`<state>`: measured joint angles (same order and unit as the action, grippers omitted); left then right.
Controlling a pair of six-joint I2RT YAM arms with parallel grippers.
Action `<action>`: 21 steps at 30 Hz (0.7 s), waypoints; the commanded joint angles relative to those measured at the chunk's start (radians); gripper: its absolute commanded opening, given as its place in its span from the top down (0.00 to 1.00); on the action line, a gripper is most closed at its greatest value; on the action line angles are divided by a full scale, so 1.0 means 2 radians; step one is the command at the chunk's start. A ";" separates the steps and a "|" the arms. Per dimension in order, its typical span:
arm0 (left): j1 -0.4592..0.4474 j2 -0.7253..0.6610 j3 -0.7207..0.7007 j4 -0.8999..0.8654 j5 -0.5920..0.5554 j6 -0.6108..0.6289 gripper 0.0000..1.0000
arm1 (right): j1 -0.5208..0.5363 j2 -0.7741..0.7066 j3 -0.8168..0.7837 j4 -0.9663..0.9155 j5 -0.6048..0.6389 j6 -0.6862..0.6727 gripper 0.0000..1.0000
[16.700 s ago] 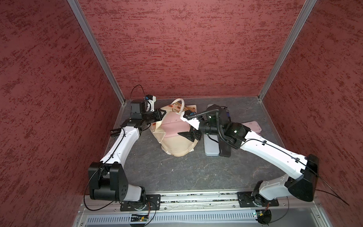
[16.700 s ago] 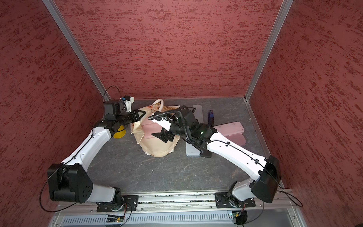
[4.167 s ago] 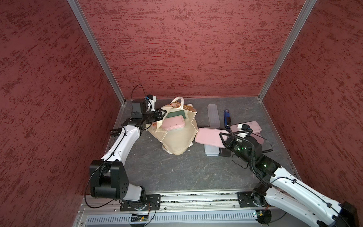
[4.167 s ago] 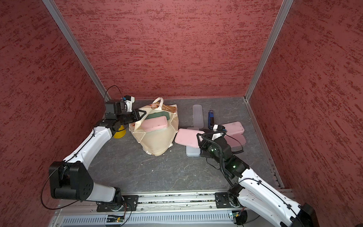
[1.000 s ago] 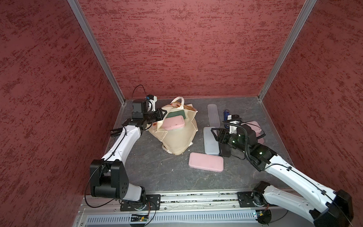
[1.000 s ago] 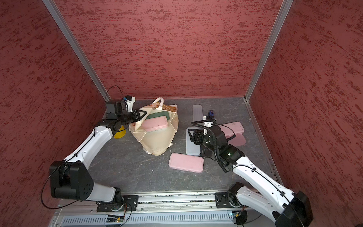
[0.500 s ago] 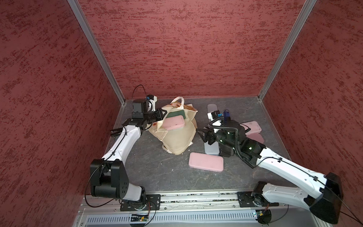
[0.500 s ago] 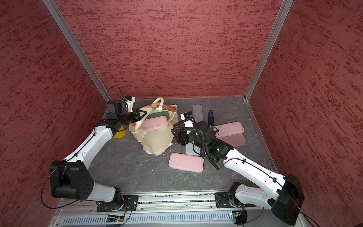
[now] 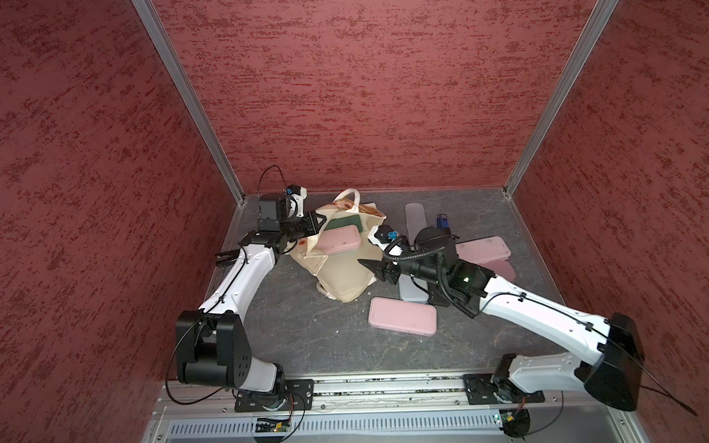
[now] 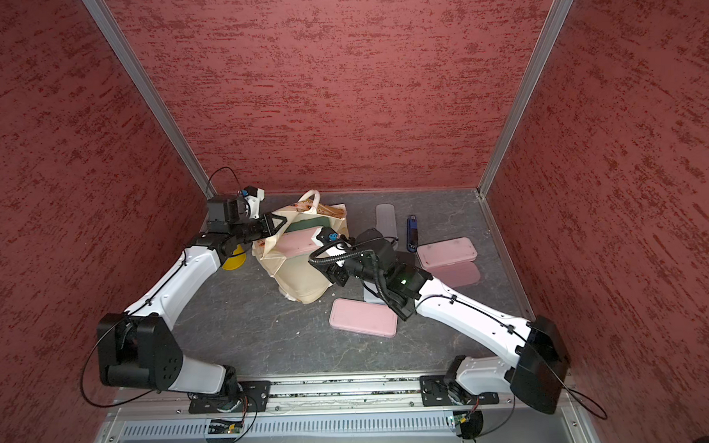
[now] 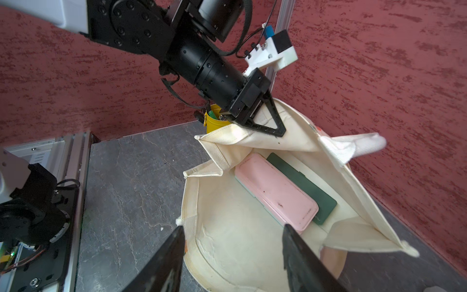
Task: Take out the pencil case from the canvas bag
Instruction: Adjust the pencil case in the canvas bag.
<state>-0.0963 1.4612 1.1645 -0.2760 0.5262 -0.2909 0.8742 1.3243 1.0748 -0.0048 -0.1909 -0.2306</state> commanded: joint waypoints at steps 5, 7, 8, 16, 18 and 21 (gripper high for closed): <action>-0.001 0.010 0.008 -0.009 0.012 0.002 1.00 | 0.021 0.089 0.051 -0.028 0.043 -0.115 0.39; 0.000 0.011 0.008 -0.009 0.013 0.001 1.00 | 0.022 0.105 0.059 -0.027 0.053 -0.127 0.39; 0.000 0.011 0.009 -0.009 0.014 0.001 1.00 | 0.023 0.115 0.062 -0.025 0.061 -0.131 0.38; 0.001 0.013 0.009 -0.008 0.015 -0.001 1.00 | 0.022 0.192 0.108 -0.031 0.142 -0.156 0.35; 0.002 0.013 0.009 -0.007 0.017 -0.002 1.00 | 0.022 0.210 0.118 -0.030 0.158 -0.161 0.35; 0.002 0.015 0.009 -0.007 0.018 -0.003 1.00 | 0.022 0.238 0.133 -0.025 0.179 -0.166 0.35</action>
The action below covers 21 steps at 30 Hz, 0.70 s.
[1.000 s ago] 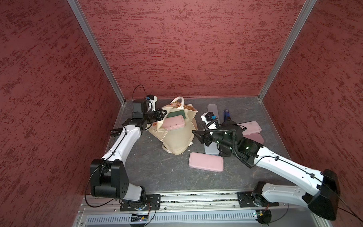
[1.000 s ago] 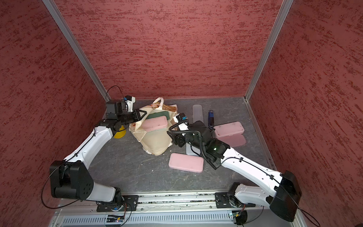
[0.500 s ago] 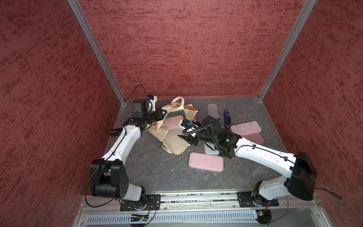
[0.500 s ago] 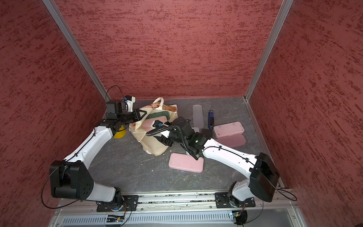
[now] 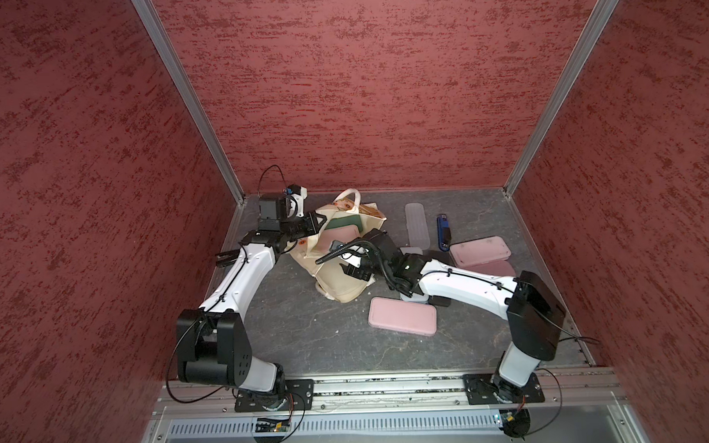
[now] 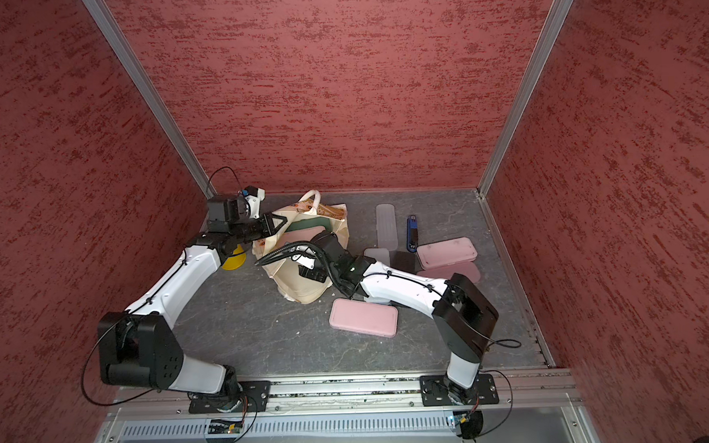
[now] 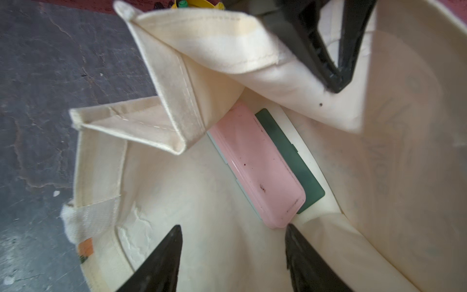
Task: Take out the pencil case from the canvas bag
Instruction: Adjust the pencil case in the canvas bag.
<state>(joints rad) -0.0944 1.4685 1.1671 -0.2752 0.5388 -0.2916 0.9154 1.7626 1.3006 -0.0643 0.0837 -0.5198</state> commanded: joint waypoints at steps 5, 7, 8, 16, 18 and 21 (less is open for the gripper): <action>0.000 0.011 0.008 -0.007 0.014 -0.004 1.00 | 0.002 0.062 0.040 0.023 0.070 -0.023 0.35; 0.001 0.011 0.008 -0.007 0.015 -0.005 1.00 | 0.002 0.075 0.043 0.034 0.080 -0.023 0.34; 0.001 0.010 0.008 -0.006 0.016 -0.005 1.00 | 0.002 0.081 0.044 0.041 0.086 -0.024 0.34; 0.002 0.009 0.008 -0.005 0.022 -0.008 1.00 | -0.003 0.119 0.033 0.098 0.115 -0.053 0.33; 0.002 0.010 0.008 -0.004 0.021 -0.008 1.00 | -0.006 0.126 0.032 0.107 0.116 -0.057 0.33; 0.002 0.010 0.008 -0.003 0.023 -0.010 1.00 | -0.008 0.136 0.032 0.120 0.119 -0.068 0.31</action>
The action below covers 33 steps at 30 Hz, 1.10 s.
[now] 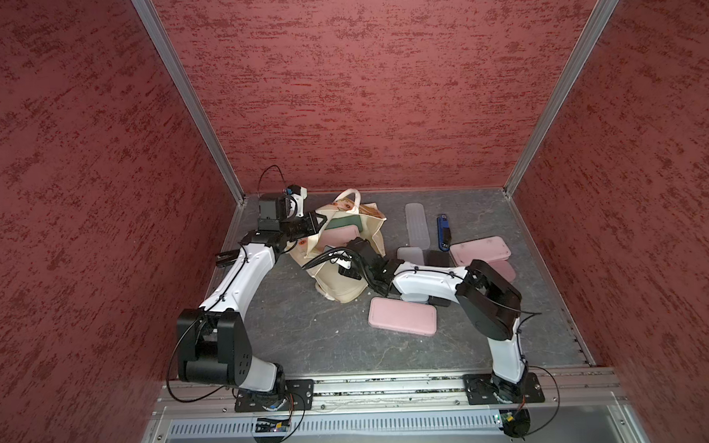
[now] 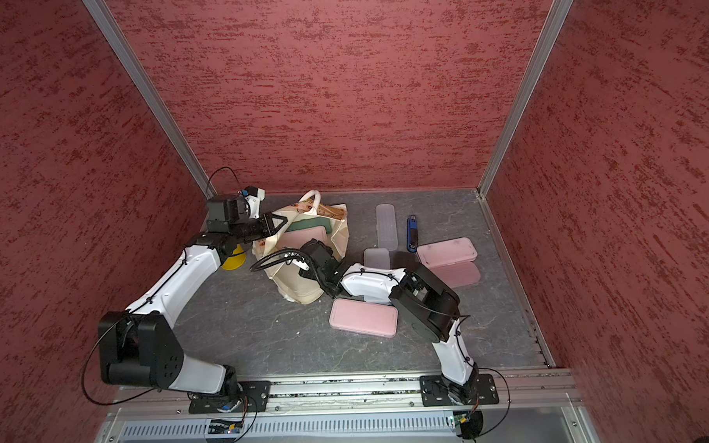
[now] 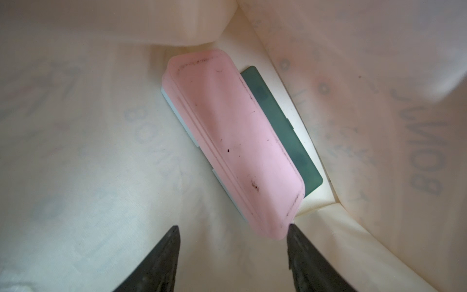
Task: Take out the pencil case from the canvas bag
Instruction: Adjust the pencil case in the canvas bag.
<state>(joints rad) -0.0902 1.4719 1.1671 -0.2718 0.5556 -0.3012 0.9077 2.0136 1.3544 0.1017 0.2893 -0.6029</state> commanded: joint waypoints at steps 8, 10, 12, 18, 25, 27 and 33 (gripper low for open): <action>0.000 0.011 0.007 -0.003 0.019 -0.009 1.00 | -0.006 0.046 0.014 0.073 0.039 -0.059 0.17; 0.000 0.013 0.008 -0.002 0.021 -0.010 1.00 | -0.007 0.055 0.016 0.084 0.044 -0.066 0.16; 0.001 0.014 0.008 -0.002 0.021 -0.010 1.00 | -0.008 0.064 0.020 0.095 0.046 -0.073 0.16; 0.002 0.015 0.008 -0.002 0.022 -0.011 1.00 | -0.013 0.093 0.043 0.109 0.055 -0.090 0.13; 0.002 0.016 0.009 -0.001 0.025 -0.012 1.00 | -0.022 0.128 0.077 0.106 0.073 -0.096 0.11; 0.002 0.017 0.009 -0.001 0.026 -0.013 1.00 | -0.026 0.135 0.082 0.106 0.071 -0.098 0.11; 0.002 0.017 0.009 -0.001 0.025 -0.013 1.00 | -0.031 0.133 0.083 0.118 0.075 -0.094 0.15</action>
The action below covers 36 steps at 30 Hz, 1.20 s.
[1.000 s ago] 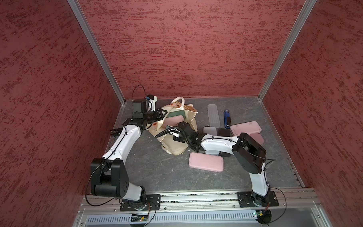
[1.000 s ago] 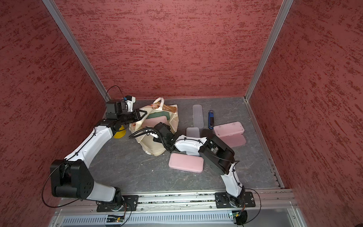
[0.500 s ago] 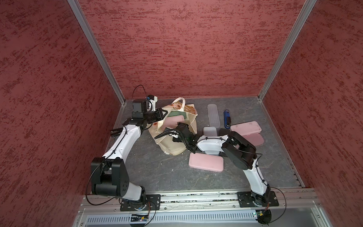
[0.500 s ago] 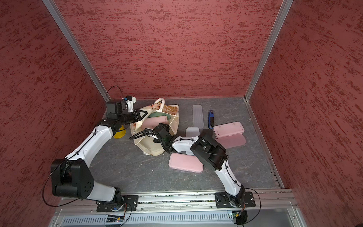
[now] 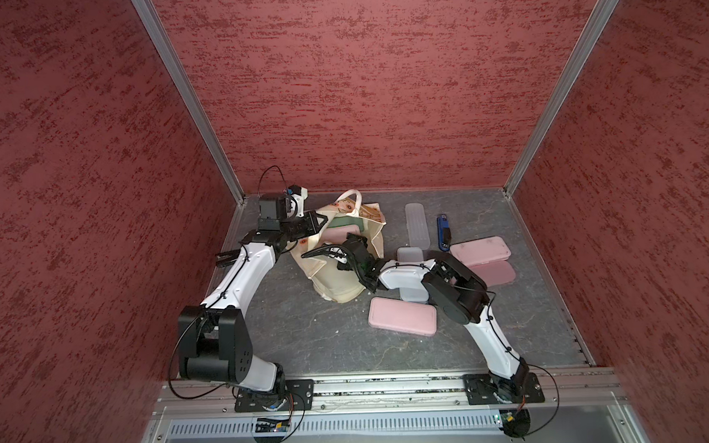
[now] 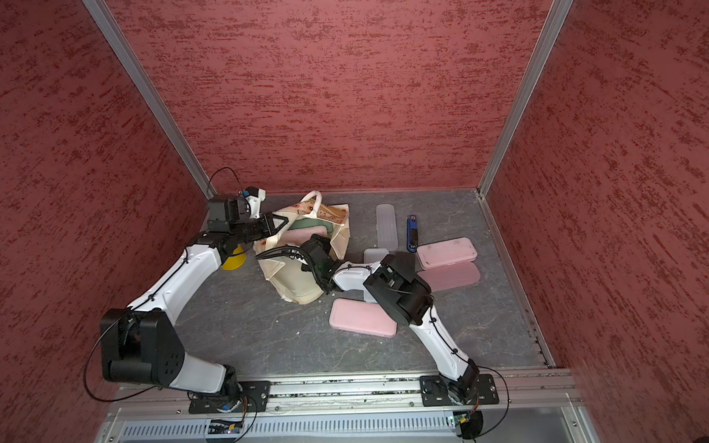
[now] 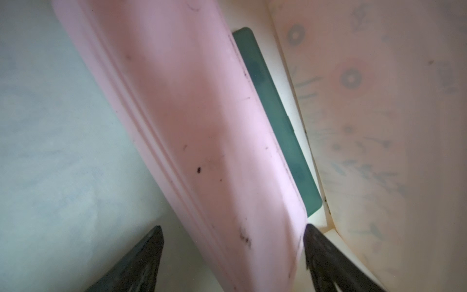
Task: Take out the pencil case from the canvas bag
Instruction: Adjust the pencil case in the canvas bag.
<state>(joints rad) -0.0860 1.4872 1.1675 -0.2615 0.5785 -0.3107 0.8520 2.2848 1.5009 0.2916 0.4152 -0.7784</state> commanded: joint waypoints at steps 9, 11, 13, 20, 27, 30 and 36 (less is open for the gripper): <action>0.002 0.011 0.009 -0.006 0.014 -0.008 1.00 | -0.005 -0.030 -0.004 0.068 0.013 -0.010 0.23; 0.002 0.012 0.009 -0.006 0.015 -0.008 1.00 | -0.004 -0.035 -0.006 0.078 0.013 -0.014 0.24; 0.002 0.012 0.009 -0.006 0.016 -0.009 1.00 | -0.005 -0.036 -0.008 0.088 0.014 -0.019 0.25; 0.004 0.013 0.009 -0.007 0.017 -0.011 1.00 | -0.007 -0.028 0.009 0.087 0.012 -0.003 0.26; 0.008 0.012 0.009 -0.004 0.020 -0.014 1.00 | -0.043 -0.042 0.083 -0.053 -0.059 0.264 0.25; 0.009 0.012 0.008 0.002 0.024 -0.020 1.00 | -0.052 -0.037 0.102 -0.083 -0.077 0.375 0.24; 0.008 0.012 0.006 0.004 0.028 -0.023 1.00 | -0.054 -0.020 0.097 -0.107 -0.048 0.579 0.20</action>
<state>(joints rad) -0.0750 1.5047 1.1732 -0.2195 0.6052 -0.3374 0.7532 2.2578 1.7065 0.1165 0.2951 0.0681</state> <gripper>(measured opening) 0.088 0.794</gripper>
